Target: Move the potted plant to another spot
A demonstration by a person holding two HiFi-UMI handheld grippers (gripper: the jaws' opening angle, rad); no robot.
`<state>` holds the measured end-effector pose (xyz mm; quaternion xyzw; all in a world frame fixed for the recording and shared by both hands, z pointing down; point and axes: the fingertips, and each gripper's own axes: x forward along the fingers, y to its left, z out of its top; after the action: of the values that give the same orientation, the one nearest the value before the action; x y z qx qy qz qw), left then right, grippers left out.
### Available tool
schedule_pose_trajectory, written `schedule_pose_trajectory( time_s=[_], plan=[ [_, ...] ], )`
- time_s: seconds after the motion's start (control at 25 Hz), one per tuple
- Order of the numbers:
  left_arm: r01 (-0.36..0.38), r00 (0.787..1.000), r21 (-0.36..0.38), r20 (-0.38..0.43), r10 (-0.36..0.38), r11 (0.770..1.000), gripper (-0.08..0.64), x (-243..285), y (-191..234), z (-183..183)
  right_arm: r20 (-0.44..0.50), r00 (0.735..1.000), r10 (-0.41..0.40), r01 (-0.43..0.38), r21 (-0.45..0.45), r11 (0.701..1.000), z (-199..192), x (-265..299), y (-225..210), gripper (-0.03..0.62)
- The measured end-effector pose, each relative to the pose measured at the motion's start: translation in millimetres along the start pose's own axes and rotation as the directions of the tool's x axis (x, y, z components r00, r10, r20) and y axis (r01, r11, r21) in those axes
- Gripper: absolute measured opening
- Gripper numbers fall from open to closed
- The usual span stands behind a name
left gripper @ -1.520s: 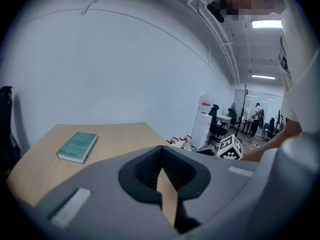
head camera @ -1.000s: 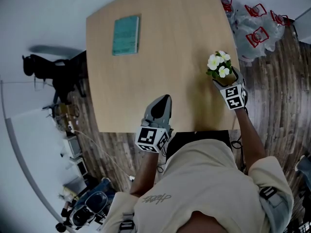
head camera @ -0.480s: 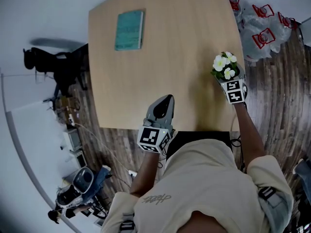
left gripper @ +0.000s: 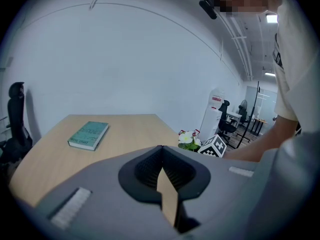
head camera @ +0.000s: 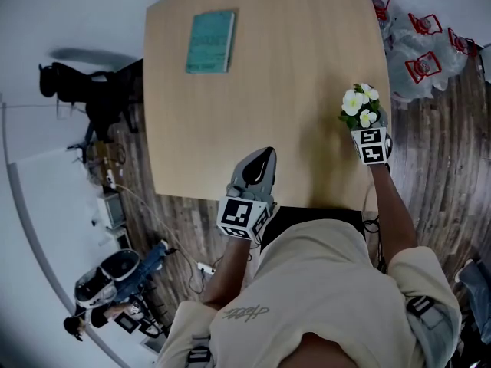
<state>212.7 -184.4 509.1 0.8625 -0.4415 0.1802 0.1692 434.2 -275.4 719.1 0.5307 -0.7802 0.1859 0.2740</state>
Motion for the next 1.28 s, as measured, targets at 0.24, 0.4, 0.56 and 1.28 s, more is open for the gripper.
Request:
schedule_pose_trajectory(
  time_s=[0.24,0.4,0.56,1.28],
  plan=[
    [-0.013,1.0,0.009,-0.007,0.013,1.0,0.018,5.4,0.6,0.3,0.0,1.0,0.019,-0.019,-0.017,1.0,1.5,1.4,0.7,0.35],
    [-0.004,1.0,0.02,-0.004,0.005,1.0,0.018,7.2,-1.8,2.3,0.004,1.0,0.031,-0.031,-0.026,0.999,0.6,-0.4,0.3,0.348],
    [-0.001,1.0,0.021,0.001,0.001,1.0,0.018,9.3,-1.4,1.6,0.009,0.999,0.041,-0.041,-0.027,0.999,1.5,-9.3,-0.5,0.348],
    [0.042,0.998,0.03,0.047,-0.043,0.999,0.018,8.3,-15.3,7.8,0.086,0.996,-0.005,0.007,-0.03,1.0,19.2,-81.3,-5.8,0.348]
  ],
)
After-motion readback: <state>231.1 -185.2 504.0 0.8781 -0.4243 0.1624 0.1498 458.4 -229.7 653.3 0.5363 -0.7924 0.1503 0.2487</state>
